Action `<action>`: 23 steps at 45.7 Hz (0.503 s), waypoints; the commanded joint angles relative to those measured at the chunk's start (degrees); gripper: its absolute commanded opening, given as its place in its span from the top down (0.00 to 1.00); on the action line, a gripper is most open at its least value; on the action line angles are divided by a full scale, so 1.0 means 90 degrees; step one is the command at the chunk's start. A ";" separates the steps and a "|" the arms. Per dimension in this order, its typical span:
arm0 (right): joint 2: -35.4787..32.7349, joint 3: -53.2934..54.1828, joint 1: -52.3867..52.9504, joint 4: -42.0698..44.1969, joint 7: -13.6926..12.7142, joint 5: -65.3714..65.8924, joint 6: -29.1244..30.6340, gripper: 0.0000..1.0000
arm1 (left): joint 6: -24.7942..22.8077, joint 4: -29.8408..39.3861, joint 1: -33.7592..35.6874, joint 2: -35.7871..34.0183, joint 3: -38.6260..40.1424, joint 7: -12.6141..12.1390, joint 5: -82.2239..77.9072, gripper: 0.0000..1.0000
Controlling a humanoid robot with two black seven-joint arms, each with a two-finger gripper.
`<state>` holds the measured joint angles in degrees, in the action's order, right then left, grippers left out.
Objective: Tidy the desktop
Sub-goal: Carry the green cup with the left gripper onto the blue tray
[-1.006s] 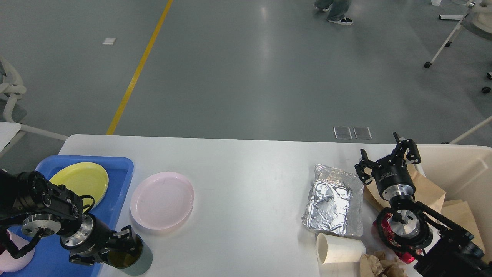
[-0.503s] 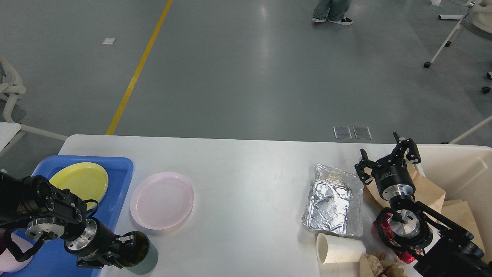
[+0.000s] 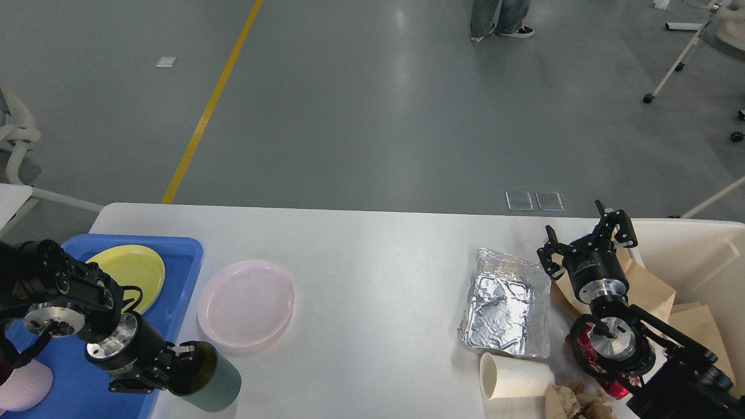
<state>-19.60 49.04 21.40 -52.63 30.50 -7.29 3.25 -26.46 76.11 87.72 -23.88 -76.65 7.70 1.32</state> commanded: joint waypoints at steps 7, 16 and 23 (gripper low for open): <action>0.0000 0.0000 0.0005 -0.0001 0.0000 0.0000 0.0000 0.00 | -0.1375 0.0165 0.2057 0.0007 -0.0974 0.0004 0.0000 1.00; 0.0000 0.0000 0.0005 -0.0001 0.0000 0.0000 0.0000 0.00 | -0.1659 0.1141 0.4369 0.0601 -0.1608 -0.0016 -0.0010 1.00; 0.0000 0.0000 0.0005 -0.0001 0.0000 0.0000 0.0000 0.00 | -0.2117 0.1543 0.5476 0.0798 -0.1776 0.0033 -0.0010 1.00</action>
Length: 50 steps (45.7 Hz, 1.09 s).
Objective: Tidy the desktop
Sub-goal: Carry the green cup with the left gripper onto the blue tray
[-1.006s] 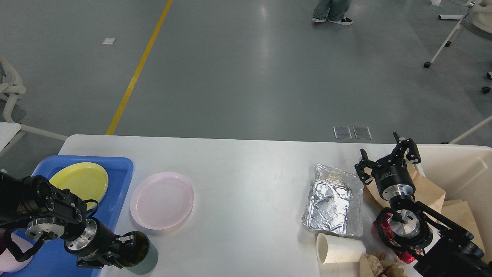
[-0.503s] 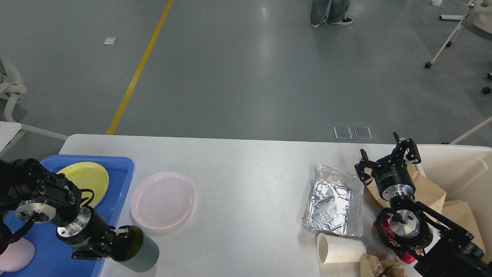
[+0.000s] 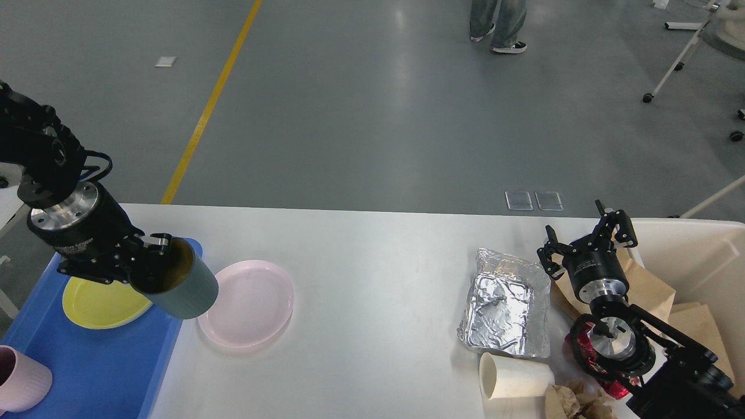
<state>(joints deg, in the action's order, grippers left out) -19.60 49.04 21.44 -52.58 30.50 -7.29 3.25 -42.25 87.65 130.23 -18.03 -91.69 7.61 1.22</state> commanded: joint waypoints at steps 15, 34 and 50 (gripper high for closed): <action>0.0000 0.0000 0.0000 -0.0007 0.0000 0.0000 0.0000 0.00 | -0.0745 0.0047 0.0648 0.0002 -0.0427 0.0219 -0.0009 1.00; 0.0000 0.0000 0.0000 -0.0007 0.0000 0.0000 0.0000 0.00 | 0.0016 -0.2316 -0.2994 -0.1892 0.0665 0.0668 -0.1405 1.00; 0.0000 0.0000 0.0000 -0.0007 0.0000 0.0000 0.0000 0.00 | 0.0465 -0.3264 -0.4919 -0.2713 0.1525 0.1538 -0.2821 1.00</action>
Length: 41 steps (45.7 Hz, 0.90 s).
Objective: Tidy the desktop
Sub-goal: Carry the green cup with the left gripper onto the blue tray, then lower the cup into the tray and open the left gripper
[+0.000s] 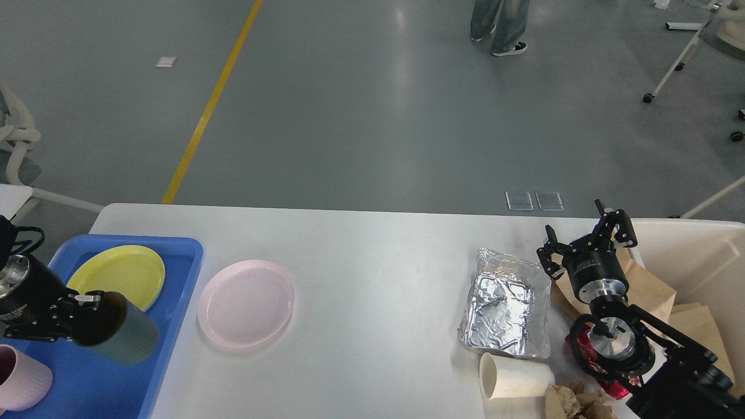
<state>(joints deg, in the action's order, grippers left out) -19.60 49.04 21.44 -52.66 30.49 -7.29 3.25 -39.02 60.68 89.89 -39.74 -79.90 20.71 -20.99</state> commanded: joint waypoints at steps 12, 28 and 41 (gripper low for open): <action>0.0000 0.0000 0.0001 0.0001 0.0000 0.0000 0.0000 0.00 | 0.0127 -0.1175 -0.1257 -0.0263 0.0469 0.0208 -0.0353 1.00; 0.0000 0.0000 0.0001 0.0001 0.0000 0.0000 0.0000 0.00 | 0.0049 -0.1283 -0.1833 -0.0116 0.1065 0.0111 -0.0363 1.00; 0.0000 0.0000 0.0001 0.0001 0.0000 0.0000 0.0000 0.00 | 0.0029 -0.1302 -0.1843 -0.0126 0.0997 0.0072 -0.0343 1.00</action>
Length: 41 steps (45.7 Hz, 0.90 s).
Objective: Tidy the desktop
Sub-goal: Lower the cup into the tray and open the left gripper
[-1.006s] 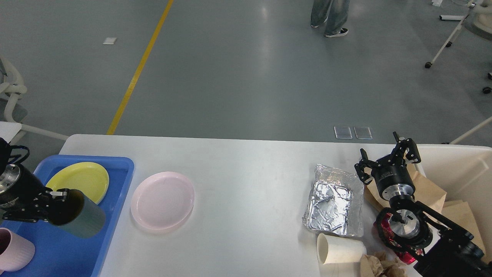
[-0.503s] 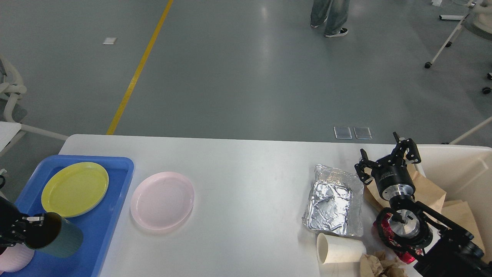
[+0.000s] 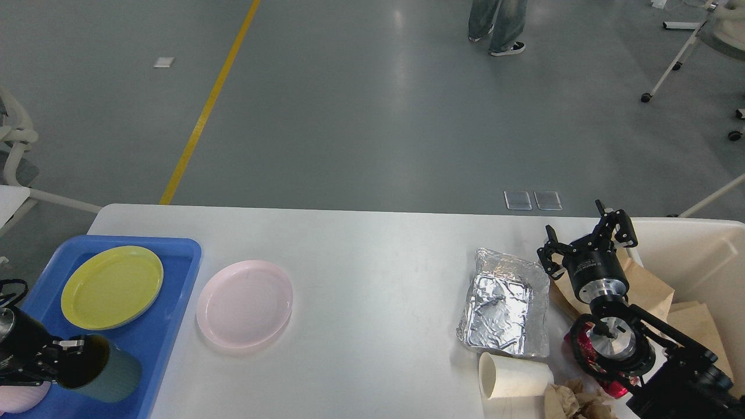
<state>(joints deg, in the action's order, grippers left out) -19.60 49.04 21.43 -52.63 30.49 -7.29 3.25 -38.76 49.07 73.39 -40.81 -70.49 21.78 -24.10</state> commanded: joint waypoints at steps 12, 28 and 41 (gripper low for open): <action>0.0000 0.0000 0.0002 -0.0002 0.0000 0.0000 0.0000 0.00 | -0.0029 0.0007 -0.0019 -0.0036 0.0001 -0.0408 0.0041 1.00; 0.0000 0.0000 0.0002 -0.0002 0.0000 0.0000 0.0000 0.00 | 0.0371 0.0046 -0.0019 -0.0016 0.0196 -0.0428 0.0509 0.04; 0.0000 0.0000 -0.0008 -0.0002 0.0000 0.0000 0.0000 0.00 | 0.0293 0.0406 0.0107 -0.0172 0.0079 -0.0408 0.0558 0.04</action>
<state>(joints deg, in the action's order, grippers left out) -19.60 49.04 21.45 -52.65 30.49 -7.29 3.25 -35.46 50.19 73.22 -41.36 -68.72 18.08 -19.09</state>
